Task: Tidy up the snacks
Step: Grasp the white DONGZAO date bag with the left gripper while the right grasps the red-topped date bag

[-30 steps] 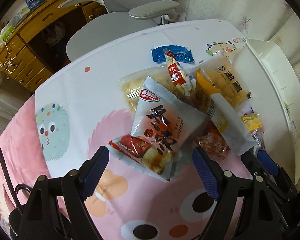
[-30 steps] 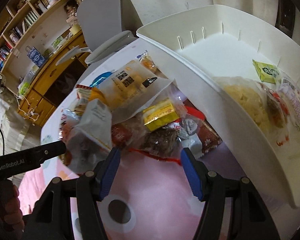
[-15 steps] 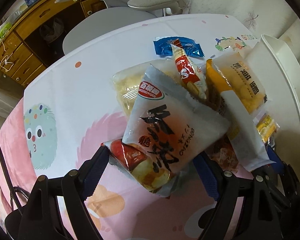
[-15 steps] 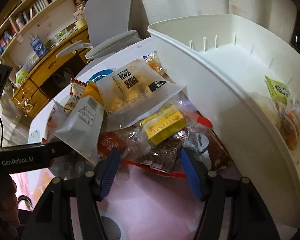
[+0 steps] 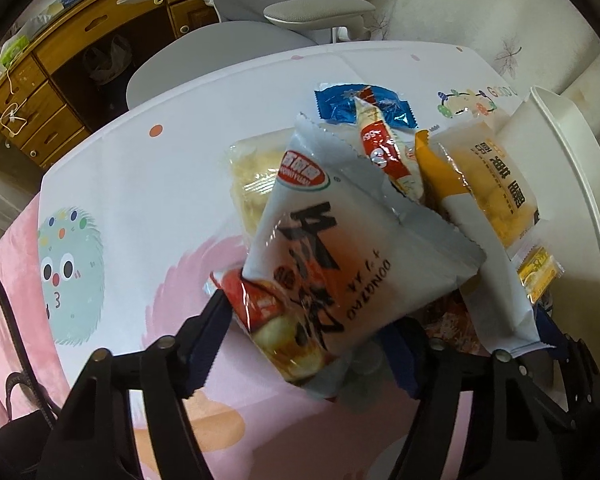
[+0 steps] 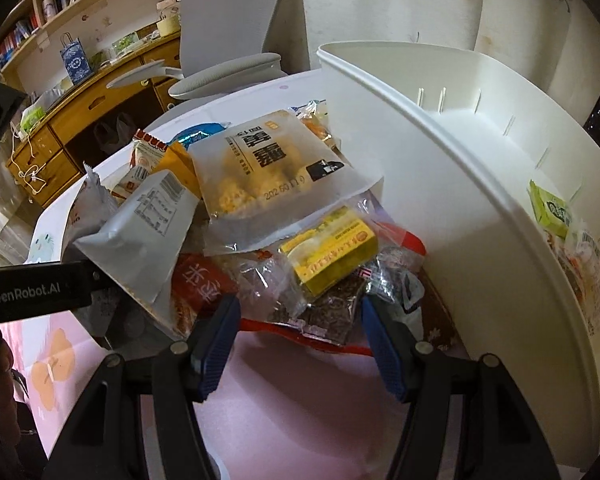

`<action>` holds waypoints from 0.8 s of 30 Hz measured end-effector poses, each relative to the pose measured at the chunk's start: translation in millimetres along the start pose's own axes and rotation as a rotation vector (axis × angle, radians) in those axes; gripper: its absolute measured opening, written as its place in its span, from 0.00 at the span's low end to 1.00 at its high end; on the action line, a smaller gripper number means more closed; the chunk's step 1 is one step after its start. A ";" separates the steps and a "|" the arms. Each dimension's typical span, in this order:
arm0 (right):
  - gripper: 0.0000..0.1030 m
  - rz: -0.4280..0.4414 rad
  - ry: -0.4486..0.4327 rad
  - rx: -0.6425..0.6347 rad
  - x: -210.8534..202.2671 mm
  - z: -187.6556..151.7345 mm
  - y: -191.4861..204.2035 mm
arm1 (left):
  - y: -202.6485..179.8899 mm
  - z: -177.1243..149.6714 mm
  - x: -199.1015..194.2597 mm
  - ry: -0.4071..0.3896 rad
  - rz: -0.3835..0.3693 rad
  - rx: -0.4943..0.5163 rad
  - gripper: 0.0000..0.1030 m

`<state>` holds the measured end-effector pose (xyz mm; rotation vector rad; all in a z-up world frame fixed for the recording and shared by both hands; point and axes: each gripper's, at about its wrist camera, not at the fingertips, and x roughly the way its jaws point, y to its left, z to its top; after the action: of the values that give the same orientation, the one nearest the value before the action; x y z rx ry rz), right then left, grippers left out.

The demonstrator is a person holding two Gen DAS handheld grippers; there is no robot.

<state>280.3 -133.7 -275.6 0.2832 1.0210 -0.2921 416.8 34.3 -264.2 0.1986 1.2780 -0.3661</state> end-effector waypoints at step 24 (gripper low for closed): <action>0.44 0.096 0.162 0.044 -4.5 -4.4 -16.3 | 8.3 -27.4 -31.6 -0.031 0.061 -0.048 0.28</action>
<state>268.6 -146.7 -275.5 0.4000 1.1573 -0.2073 387.7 56.3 -242.1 0.1900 1.2465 -0.2848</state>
